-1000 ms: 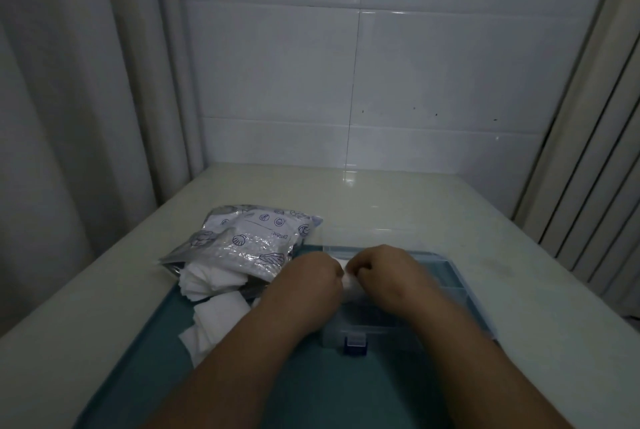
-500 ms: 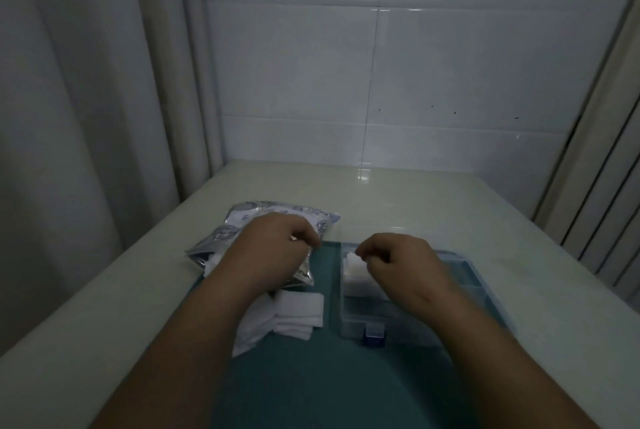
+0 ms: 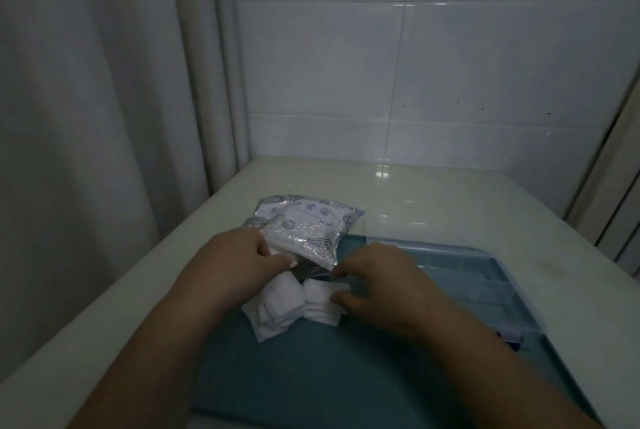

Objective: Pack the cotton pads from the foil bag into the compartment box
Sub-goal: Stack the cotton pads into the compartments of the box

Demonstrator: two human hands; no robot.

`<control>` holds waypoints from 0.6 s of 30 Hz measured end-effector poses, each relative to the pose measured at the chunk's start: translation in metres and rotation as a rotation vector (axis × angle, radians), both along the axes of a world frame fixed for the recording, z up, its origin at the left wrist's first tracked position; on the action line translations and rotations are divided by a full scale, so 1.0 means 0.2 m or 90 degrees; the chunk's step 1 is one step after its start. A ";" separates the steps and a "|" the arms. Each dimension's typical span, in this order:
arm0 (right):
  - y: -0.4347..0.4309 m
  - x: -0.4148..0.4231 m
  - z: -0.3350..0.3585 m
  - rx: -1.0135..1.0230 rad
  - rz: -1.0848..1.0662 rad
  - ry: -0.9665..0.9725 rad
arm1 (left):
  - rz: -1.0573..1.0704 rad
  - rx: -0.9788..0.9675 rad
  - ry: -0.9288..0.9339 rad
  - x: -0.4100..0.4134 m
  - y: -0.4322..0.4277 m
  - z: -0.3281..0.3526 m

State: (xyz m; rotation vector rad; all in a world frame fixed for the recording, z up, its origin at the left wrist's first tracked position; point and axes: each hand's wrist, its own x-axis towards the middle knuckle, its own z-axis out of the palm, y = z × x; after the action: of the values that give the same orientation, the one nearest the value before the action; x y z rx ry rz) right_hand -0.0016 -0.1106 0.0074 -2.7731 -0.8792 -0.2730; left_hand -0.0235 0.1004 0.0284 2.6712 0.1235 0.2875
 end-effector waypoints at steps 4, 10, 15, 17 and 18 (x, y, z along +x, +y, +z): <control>0.03 0.00 -0.02 -0.066 0.038 -0.058 | 0.031 0.096 0.109 -0.02 0.00 -0.08; 0.09 -0.03 -0.06 -0.142 0.055 -0.077 | 0.053 0.142 0.123 -0.04 -0.03 -0.17; 0.13 -0.04 -0.07 -0.197 0.024 -0.080 | 0.046 0.142 0.189 -0.03 -0.06 -0.17; 0.13 -0.04 -0.07 -0.214 0.024 -0.086 | 0.032 0.100 0.210 -0.02 -0.04 -0.18; 0.13 -0.04 -0.07 -0.220 0.024 -0.085 | 0.025 0.087 0.217 -0.02 -0.03 -0.18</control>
State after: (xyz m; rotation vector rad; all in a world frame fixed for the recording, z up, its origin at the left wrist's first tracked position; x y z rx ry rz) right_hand -0.0088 -0.0847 -0.0070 -3.0772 -1.1041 -0.3303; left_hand -0.0277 0.0951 -0.0077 2.8340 0.2702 -0.1563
